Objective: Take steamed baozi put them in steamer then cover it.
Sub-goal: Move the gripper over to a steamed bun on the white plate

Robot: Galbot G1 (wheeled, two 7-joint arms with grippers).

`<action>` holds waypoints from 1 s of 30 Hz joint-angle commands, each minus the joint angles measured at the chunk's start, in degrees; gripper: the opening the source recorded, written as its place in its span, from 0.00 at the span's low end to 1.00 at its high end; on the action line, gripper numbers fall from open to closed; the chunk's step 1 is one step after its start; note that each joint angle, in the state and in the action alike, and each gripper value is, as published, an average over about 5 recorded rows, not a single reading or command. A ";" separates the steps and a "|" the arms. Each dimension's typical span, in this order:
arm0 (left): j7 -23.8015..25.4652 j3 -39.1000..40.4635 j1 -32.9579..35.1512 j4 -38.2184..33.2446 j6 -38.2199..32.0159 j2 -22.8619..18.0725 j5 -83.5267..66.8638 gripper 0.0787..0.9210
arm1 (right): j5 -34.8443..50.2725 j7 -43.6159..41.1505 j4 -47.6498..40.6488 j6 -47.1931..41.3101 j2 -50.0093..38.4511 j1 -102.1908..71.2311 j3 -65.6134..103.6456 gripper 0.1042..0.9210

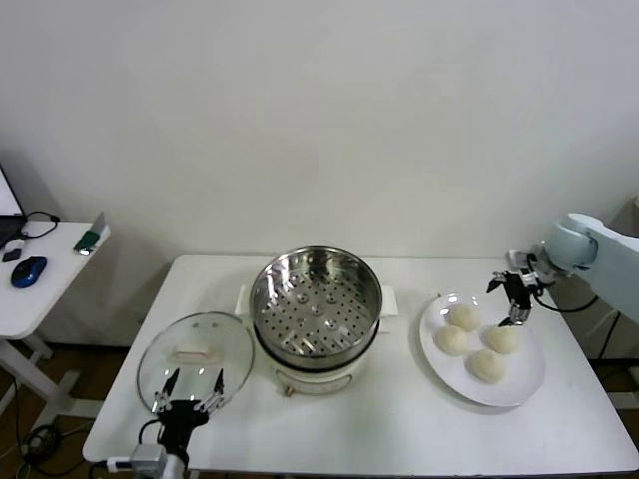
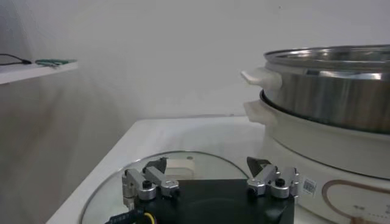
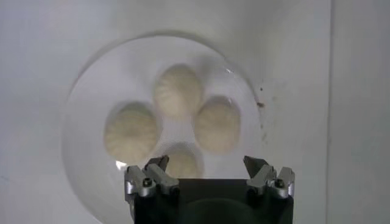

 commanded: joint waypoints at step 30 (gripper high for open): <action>-0.20 -0.41 -0.50 0.89 -0.18 -0.19 -0.33 0.88 | -8.01 1.58 -23.49 1.24 17.27 -11.69 12.01 0.78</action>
